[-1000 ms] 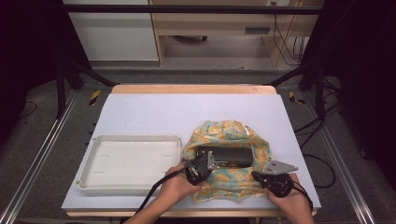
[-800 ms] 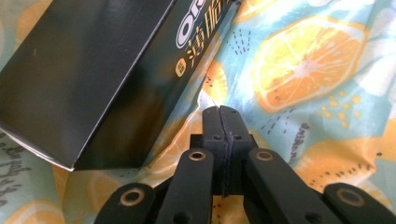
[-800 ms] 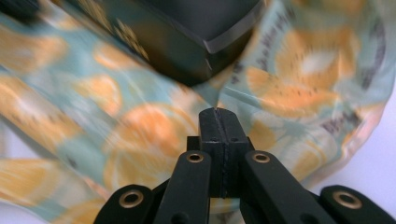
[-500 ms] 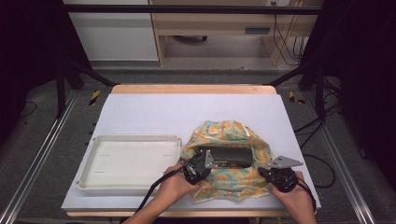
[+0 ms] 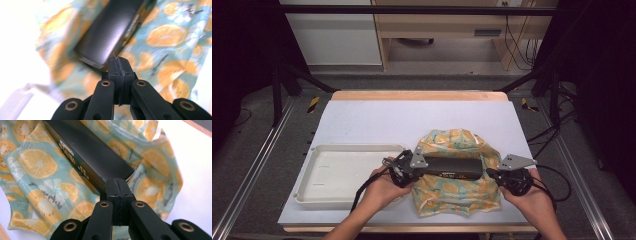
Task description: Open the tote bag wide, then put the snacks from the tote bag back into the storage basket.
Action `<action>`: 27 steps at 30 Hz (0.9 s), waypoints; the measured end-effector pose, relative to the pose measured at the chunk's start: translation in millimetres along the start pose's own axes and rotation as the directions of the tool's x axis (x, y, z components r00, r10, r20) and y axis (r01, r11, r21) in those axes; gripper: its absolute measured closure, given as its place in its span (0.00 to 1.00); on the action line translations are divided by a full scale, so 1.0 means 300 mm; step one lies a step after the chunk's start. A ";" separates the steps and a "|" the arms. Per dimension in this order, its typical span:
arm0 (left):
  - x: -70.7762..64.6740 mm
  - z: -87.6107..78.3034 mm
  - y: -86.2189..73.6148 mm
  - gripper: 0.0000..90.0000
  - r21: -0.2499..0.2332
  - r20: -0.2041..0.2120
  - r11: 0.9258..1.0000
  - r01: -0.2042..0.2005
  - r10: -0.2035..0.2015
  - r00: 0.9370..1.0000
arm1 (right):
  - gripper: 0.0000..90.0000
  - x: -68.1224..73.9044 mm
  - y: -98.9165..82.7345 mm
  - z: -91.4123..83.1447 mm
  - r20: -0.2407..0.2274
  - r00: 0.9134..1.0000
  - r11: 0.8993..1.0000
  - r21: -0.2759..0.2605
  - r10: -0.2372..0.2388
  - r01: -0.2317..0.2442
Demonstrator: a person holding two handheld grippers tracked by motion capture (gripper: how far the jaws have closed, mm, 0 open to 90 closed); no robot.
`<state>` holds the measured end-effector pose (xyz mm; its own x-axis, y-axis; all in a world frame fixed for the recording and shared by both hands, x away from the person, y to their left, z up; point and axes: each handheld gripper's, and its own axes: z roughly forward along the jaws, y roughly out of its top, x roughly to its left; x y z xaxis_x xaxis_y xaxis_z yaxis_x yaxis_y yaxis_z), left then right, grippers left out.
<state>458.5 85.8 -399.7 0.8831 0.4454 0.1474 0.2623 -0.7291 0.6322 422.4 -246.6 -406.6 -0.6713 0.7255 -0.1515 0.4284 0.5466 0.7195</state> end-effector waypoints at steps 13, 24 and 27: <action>0.137 -0.091 -0.110 0.76 -0.044 -0.023 0.997 0.065 -0.066 0.998 | 0.82 -0.045 0.120 0.038 -0.065 0.989 0.983 0.118 -0.135 0.142; 0.186 -0.132 -0.156 0.16 -0.022 -0.009 0.998 0.053 -0.053 0.999 | 0.49 -0.049 0.183 0.097 -0.160 0.971 0.964 0.167 -0.180 0.206; 0.200 -0.160 -0.166 0.15 -0.053 0.003 0.995 0.080 -0.080 0.997 | 0.50 -0.048 0.193 0.109 -0.172 0.966 0.959 0.175 -0.192 0.222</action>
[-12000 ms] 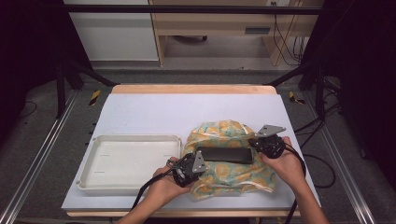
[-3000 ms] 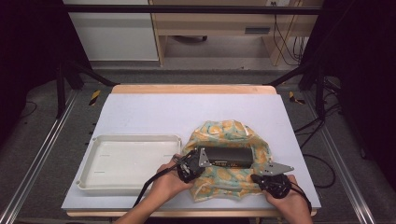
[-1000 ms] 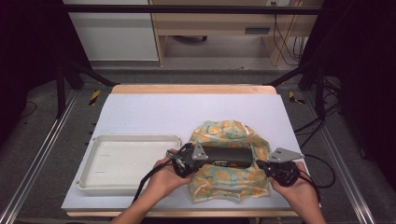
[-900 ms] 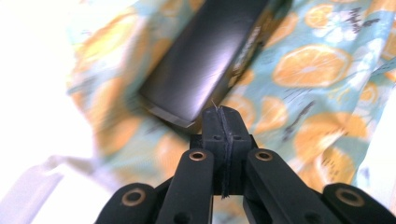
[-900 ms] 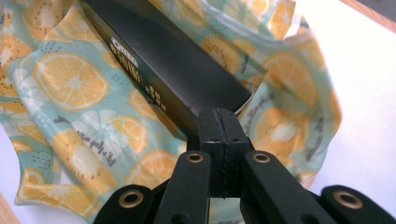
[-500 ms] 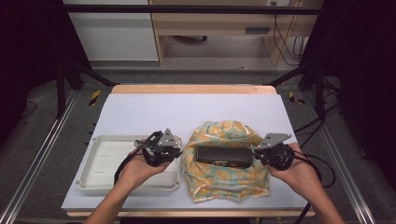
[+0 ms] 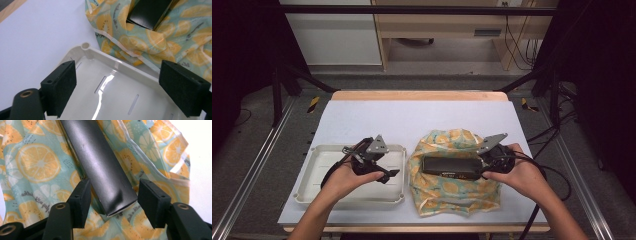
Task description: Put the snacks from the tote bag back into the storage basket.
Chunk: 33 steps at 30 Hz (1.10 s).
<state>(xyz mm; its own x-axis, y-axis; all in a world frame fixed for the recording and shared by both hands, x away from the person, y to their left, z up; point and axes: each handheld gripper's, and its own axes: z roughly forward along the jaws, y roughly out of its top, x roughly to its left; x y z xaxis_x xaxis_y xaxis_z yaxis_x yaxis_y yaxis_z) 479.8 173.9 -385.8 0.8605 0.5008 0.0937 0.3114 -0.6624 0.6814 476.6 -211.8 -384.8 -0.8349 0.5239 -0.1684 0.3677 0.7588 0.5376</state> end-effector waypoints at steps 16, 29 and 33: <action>0.050 -0.036 -0.123 0.13 0.054 -0.045 0.997 0.046 -0.043 0.998 | 0.48 -0.024 0.076 0.052 -0.060 0.991 0.989 0.089 -0.117 0.122; 0.066 -0.059 -0.180 0.12 0.076 -0.072 0.994 0.081 -0.076 0.994 | 0.46 -0.007 0.074 0.083 -0.108 0.980 0.973 0.143 -0.168 0.183; 0.065 -0.074 -0.183 0.12 0.072 -0.072 0.994 0.078 -0.073 0.995 | 0.44 -0.011 0.074 0.094 -0.131 0.973 0.966 0.155 -0.188 0.207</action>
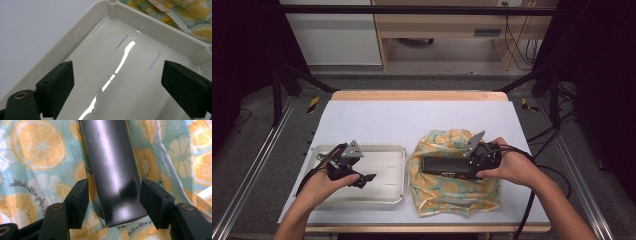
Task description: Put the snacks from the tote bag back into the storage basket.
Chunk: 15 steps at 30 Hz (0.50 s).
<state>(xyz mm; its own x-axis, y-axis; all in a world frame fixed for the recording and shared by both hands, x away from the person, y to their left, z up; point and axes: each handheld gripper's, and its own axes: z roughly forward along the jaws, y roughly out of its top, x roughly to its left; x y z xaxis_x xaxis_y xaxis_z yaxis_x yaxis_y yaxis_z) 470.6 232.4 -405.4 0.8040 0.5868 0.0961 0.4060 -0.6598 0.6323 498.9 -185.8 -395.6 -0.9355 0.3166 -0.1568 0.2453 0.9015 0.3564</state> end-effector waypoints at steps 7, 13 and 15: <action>0.000 0.001 -0.008 0.12 0.011 0.004 1.000 -0.006 0.005 1.000 | 0.38 -0.024 -0.002 0.035 -0.014 1.000 0.999 0.033 -0.010 0.011; -0.006 0.007 -0.012 0.12 0.021 0.005 1.000 -0.011 0.011 1.000 | 0.39 -0.038 -0.001 0.054 -0.038 0.999 0.998 0.059 -0.028 0.030; -0.006 0.006 -0.009 0.12 0.028 0.007 0.999 -0.017 0.017 1.000 | 0.39 -0.042 0.000 0.057 -0.045 0.998 0.997 0.066 -0.044 0.047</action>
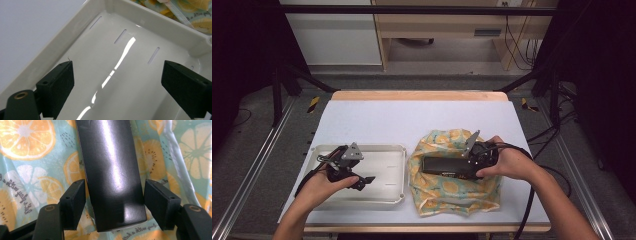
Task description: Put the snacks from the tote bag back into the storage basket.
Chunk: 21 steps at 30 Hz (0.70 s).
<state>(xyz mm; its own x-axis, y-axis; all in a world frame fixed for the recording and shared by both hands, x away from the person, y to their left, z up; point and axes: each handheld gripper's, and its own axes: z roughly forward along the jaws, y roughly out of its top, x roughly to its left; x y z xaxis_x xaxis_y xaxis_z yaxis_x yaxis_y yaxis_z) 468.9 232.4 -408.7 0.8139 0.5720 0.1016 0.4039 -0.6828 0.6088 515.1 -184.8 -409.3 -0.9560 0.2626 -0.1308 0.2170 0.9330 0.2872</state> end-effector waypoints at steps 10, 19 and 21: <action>-0.010 0.010 0.000 0.12 0.008 0.006 1.000 -0.001 0.001 1.000 | 0.42 -0.022 0.010 0.044 -0.053 0.998 0.997 0.063 -0.040 0.044; -0.020 0.014 0.004 0.12 0.022 0.017 1.000 -0.016 0.015 1.000 | 0.41 -0.028 0.004 0.073 -0.074 0.996 0.994 0.093 -0.054 0.061; -0.021 0.015 0.003 0.12 0.027 0.017 0.999 -0.023 0.022 1.000 | 0.41 -0.030 0.001 0.076 -0.078 0.996 0.994 0.097 -0.050 0.058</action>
<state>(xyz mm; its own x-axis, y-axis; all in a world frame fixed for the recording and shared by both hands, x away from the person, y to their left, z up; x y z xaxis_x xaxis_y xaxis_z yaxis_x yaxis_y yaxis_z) 466.0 226.2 -412.3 0.8296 0.5489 0.1019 0.3965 -0.7078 0.5846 528.4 -181.3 -429.8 -0.9782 0.1954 -0.0708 0.1795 0.9660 0.1861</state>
